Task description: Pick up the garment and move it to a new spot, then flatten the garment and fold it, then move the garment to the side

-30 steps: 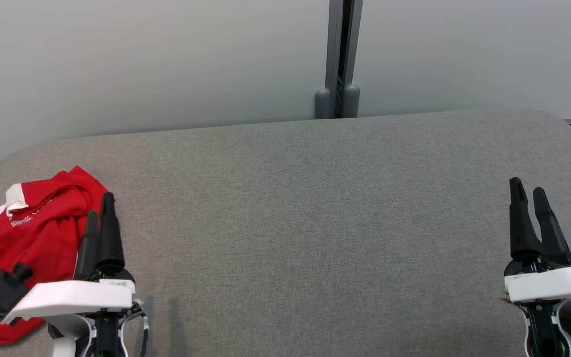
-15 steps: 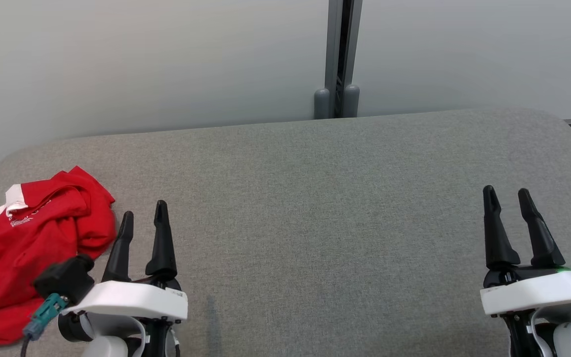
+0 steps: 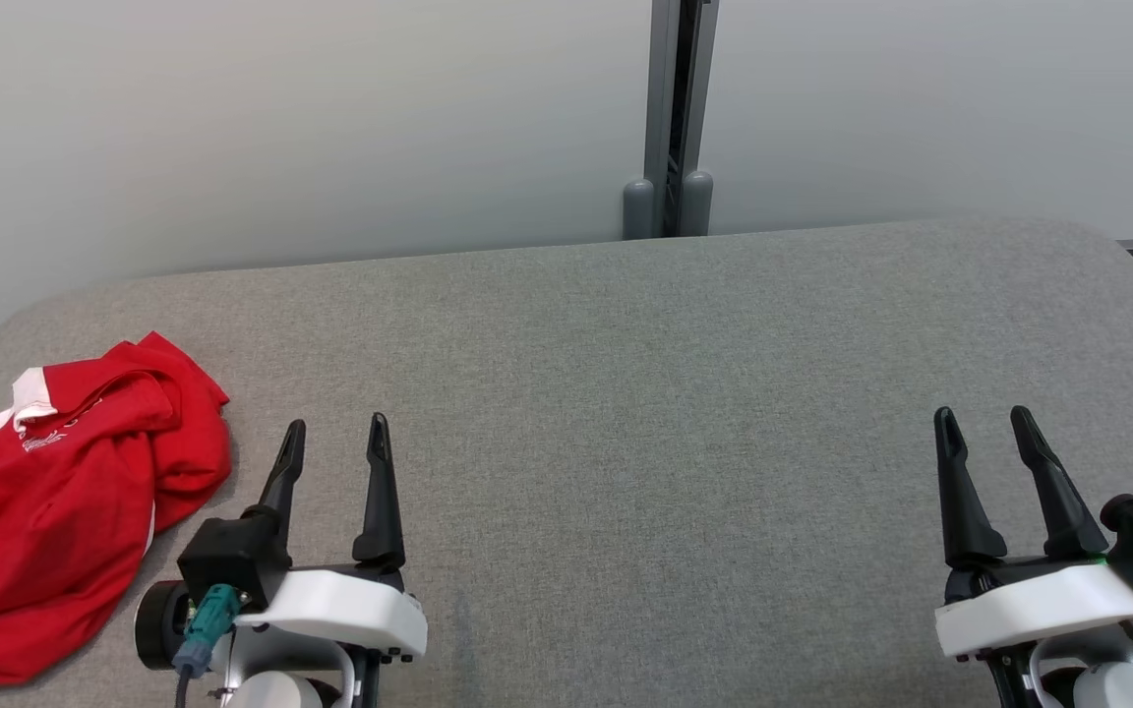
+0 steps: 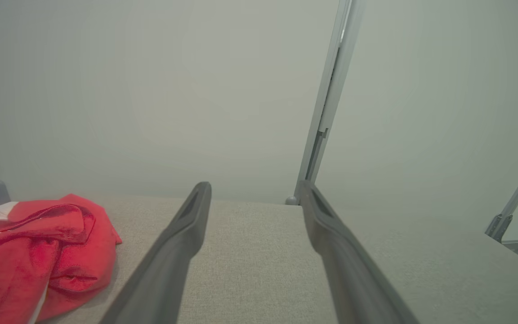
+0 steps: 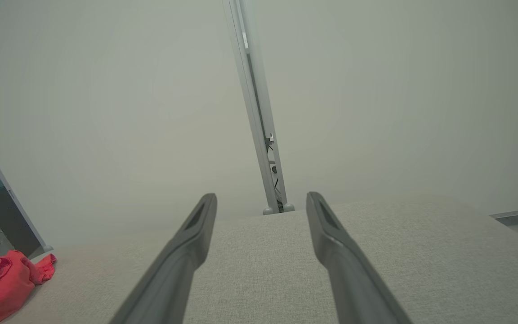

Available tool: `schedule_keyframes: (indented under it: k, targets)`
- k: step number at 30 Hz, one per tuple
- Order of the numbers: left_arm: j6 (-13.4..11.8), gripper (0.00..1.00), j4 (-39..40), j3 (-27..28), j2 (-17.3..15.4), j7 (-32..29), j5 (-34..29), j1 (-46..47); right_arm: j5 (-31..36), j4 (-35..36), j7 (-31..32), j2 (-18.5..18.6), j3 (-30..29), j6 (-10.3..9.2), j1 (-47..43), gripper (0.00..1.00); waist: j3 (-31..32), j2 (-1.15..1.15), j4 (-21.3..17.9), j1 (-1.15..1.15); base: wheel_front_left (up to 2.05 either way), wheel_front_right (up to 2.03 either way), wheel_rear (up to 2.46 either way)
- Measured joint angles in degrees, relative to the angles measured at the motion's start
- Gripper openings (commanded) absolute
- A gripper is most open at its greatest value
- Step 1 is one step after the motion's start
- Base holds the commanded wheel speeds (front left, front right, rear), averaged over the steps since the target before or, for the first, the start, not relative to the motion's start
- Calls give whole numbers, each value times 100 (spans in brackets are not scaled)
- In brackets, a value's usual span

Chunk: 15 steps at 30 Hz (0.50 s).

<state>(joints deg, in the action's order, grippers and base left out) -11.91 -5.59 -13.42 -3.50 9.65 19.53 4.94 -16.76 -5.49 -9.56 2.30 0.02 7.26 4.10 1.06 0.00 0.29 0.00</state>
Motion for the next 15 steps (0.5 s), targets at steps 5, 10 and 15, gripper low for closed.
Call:
schedule_keyframes:
  k: [5,10,15]
  targets:
    - [-194,100,-105,-232,-74,67,-282,3,288,-42,-58,4,4,0,-4,100,5,0,4,0,0,0,0]
    - [-339,100,-207,-385,-110,141,-450,32,520,-98,-75,8,-31,1,-8,100,15,0,11,0,0,0,0]
    - [-438,100,-231,-487,-132,199,-617,65,703,-120,-92,13,-83,7,-11,100,22,0,18,0,0,0,0]
